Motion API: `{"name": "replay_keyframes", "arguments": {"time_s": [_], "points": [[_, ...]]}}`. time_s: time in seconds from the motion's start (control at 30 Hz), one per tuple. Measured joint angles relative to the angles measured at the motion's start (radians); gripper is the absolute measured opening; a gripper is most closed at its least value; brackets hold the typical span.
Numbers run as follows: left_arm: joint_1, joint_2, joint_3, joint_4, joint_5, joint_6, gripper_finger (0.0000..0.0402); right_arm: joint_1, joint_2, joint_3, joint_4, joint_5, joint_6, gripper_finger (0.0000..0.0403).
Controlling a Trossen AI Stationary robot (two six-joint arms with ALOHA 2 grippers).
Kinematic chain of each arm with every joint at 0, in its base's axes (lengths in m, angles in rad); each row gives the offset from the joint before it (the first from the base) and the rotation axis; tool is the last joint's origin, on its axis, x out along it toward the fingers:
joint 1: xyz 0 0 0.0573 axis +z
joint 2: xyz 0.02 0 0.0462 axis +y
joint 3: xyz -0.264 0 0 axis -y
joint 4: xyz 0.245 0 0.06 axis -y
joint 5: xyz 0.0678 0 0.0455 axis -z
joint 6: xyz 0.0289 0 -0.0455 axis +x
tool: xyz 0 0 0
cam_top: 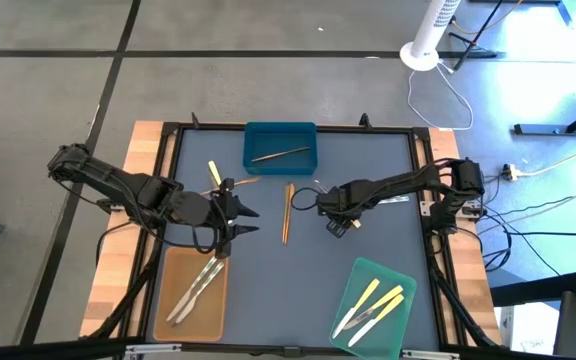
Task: Sort silverware by color (type)
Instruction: Put the yellow knife into the green bin
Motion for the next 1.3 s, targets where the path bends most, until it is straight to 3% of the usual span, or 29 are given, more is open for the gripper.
{"name": "replay_keyframes", "arguments": {"time_s": [0.63,1.07,1.3], "points": [[0.000,0.000,0.000,0.001,0.000,0.000,0.0142,0.000,0.001,-0.001,0.013,-0.010,-0.070,0.0161],[0.000,0.000,0.000,0.000,0.000,0.000,0.0142,0.000,0.002,-0.001,0.027,-0.018,-0.070,0.0067],[0.000,0.000,0.000,0.000,0.000,0.000,0.0142,0.000,0.002,-0.001,0.030,-0.016,-0.069,0.0053]]}}
